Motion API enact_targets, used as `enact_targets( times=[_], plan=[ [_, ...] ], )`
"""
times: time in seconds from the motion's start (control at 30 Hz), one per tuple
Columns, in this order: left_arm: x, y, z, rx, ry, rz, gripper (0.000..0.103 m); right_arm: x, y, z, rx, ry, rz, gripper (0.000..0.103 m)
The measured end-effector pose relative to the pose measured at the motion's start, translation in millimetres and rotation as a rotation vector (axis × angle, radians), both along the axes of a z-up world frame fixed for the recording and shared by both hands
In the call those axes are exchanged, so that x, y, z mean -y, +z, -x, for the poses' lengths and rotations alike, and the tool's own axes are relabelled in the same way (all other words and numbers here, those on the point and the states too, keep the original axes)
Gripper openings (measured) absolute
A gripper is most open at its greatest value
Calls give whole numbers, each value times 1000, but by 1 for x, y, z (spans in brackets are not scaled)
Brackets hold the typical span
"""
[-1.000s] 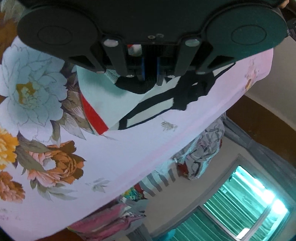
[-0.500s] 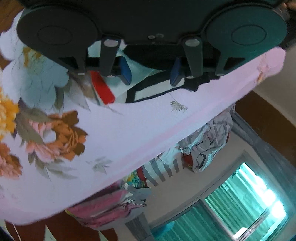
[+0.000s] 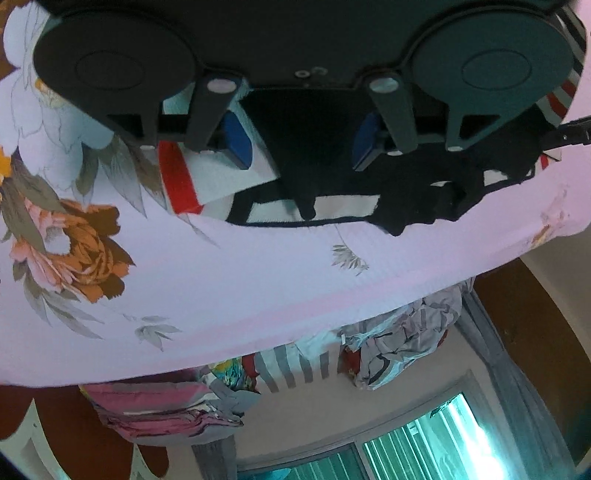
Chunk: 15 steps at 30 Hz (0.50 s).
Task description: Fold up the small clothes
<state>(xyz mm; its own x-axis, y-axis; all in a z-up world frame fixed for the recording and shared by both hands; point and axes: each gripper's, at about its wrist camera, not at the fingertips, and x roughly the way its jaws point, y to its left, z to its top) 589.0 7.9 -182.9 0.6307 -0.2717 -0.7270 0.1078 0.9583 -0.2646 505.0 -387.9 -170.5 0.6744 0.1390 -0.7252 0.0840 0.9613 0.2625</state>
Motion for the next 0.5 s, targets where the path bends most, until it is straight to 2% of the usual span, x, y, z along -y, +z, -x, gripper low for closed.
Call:
enact_targets(
  times=[0.03,0.1,0.17,0.27,0.5],
  plan=[
    [2,0,-1,1,-12,-22,46,-1,-1,-2,-6,14,11,46],
    [7,-2,1,12,-34,-73,23,-4,-4,-5,-18,36,33,31],
    [8,-2,3,18,-55,-90,8,-5,-5,-6,-18,49,41,21],
    [11,1,10,47,-80,-126,5,-7,-5,-5,-14,61,67,7],
    [3,17,14,144,-26,-120,4,1,15,3,104,6,70,6]
  ],
)
